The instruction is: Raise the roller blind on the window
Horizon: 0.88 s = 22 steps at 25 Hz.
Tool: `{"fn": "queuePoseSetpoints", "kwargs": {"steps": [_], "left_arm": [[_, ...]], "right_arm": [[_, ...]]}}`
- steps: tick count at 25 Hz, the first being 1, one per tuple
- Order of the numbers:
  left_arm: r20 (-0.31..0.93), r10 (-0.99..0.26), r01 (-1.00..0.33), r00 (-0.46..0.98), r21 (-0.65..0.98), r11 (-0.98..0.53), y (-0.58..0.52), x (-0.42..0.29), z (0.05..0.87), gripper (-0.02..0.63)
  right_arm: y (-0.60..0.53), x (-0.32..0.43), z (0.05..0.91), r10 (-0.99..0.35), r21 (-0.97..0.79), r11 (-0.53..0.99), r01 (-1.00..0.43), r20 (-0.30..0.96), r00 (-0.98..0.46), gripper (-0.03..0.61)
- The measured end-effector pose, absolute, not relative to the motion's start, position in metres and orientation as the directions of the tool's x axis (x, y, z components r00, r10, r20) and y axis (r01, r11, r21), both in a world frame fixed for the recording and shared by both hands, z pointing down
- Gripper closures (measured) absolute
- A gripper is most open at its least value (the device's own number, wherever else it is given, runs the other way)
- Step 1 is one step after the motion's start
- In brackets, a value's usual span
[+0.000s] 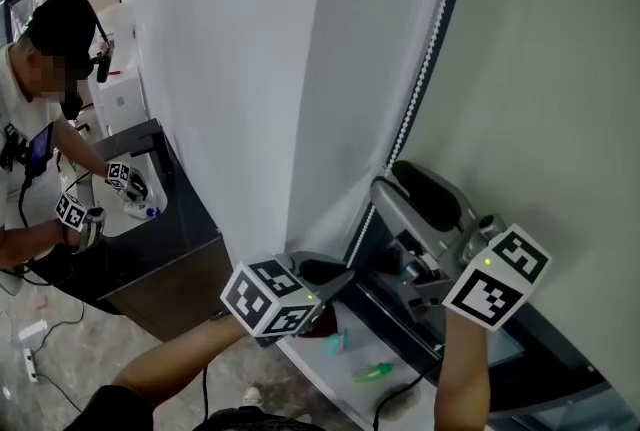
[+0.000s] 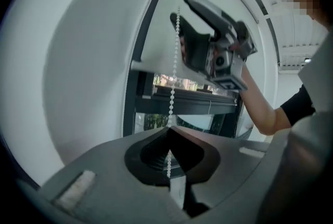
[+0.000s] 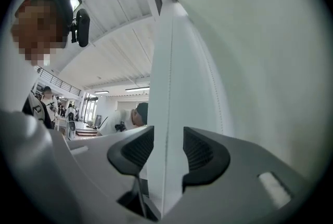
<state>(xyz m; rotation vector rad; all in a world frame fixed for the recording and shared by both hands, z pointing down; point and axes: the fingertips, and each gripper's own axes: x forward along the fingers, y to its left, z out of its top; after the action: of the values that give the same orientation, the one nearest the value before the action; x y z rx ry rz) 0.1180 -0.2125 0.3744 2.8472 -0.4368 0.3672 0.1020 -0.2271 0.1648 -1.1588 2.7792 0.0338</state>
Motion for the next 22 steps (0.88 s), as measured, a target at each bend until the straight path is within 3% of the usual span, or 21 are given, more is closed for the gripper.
{"fn": "queuePoseSetpoints", "kwargs": {"steps": [5, 11, 15, 17, 22], "left_arm": [[0.395, -0.208, -0.329, 0.895, 0.268, -0.905, -0.207, 0.111, 0.436, 0.604], [0.411, -0.213, -0.343, 0.886, 0.276, -0.898, -0.211, 0.109, 0.449, 0.604], [0.392, -0.161, -0.308, 0.906, 0.348, -0.886, -0.207, 0.108, 0.442, 0.594], [0.325, -0.203, -0.32, 0.924, 0.36, -0.877, -0.21, 0.102, 0.42, 0.528], [0.027, -0.25, -0.246, 0.968, 0.311, -0.918, -0.214, 0.083, 0.304, 0.515]], "right_arm": [[-0.234, 0.092, 0.15, -0.687, -0.01, 0.72, -0.694, -0.147, -0.711, 0.421], [-0.239, 0.089, 0.148, -0.691, 0.043, 0.714, -0.698, -0.114, -0.714, 0.558], [-0.246, 0.098, 0.15, -0.7, 0.034, 0.704, -0.709, -0.129, -0.702, 0.572], [-0.246, 0.105, 0.153, -0.698, -0.01, 0.711, -0.703, -0.137, -0.703, 0.572], [-0.243, 0.101, 0.21, -0.699, -0.012, 0.715, -0.699, -0.034, -0.714, 0.572]]}}
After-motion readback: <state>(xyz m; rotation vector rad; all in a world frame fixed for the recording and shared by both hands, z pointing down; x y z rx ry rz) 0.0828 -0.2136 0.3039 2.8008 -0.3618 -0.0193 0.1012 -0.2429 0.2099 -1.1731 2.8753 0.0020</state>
